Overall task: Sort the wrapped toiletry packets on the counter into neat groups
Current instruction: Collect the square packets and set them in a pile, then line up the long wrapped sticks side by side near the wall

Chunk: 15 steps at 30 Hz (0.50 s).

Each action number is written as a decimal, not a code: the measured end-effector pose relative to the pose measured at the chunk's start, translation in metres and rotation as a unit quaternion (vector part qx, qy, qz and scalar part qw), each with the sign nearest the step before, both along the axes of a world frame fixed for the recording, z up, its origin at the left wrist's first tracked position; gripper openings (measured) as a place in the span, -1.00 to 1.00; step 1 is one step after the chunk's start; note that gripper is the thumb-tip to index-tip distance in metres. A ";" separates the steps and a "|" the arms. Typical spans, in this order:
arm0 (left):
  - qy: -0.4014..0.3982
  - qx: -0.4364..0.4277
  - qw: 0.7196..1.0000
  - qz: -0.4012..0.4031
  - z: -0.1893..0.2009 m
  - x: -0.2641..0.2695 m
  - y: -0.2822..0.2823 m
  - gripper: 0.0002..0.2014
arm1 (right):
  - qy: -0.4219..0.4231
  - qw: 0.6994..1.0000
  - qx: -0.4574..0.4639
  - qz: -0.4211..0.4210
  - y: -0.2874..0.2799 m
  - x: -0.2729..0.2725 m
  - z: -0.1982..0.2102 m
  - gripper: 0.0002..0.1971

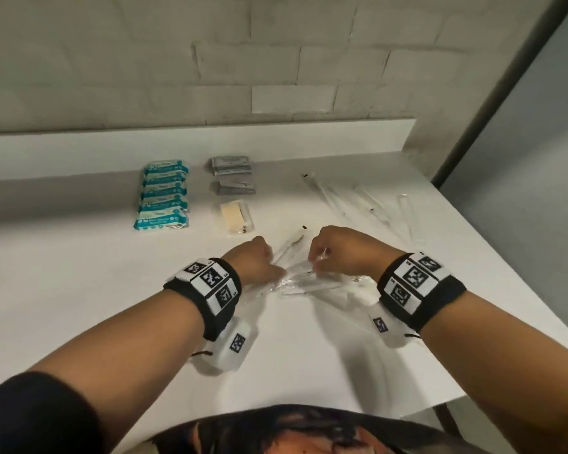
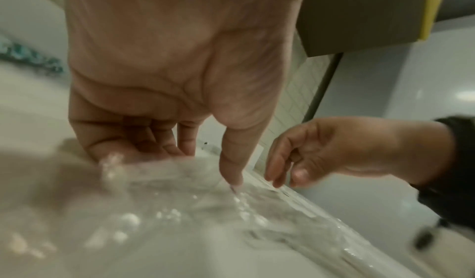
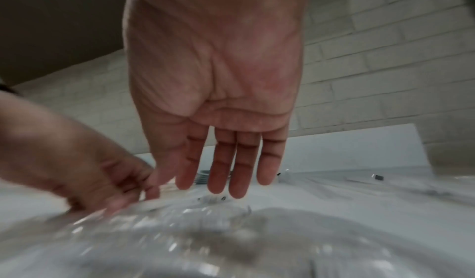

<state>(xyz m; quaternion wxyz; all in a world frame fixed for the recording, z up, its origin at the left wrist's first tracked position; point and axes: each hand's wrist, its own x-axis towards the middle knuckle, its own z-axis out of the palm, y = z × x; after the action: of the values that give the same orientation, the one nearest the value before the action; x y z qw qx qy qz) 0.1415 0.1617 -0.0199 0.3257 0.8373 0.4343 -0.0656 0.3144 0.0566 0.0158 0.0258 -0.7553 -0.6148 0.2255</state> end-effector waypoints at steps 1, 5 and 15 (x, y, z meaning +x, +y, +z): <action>0.002 -0.002 1.000 0.003 0.001 0.002 -0.004 -0.49 | -0.027 0.999 -0.019 0.020 -0.008 -0.006 -0.003 -0.76; 0.046 0.033 0.998 -0.032 0.009 0.014 -0.020 -0.66 | -0.117 0.988 -0.069 0.067 -0.028 -0.012 -0.020 -0.60; 0.019 0.011 0.998 0.056 0.002 0.026 -0.049 -0.75 | -0.040 0.998 -0.034 0.030 -0.065 0.056 -0.013 -0.91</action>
<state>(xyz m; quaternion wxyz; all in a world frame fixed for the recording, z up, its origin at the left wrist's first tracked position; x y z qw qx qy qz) 0.1680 0.1125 -0.0182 0.3109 0.8140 0.4871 -0.0582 0.3700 -0.0084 0.0024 -0.0311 -0.7453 -0.6300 0.2160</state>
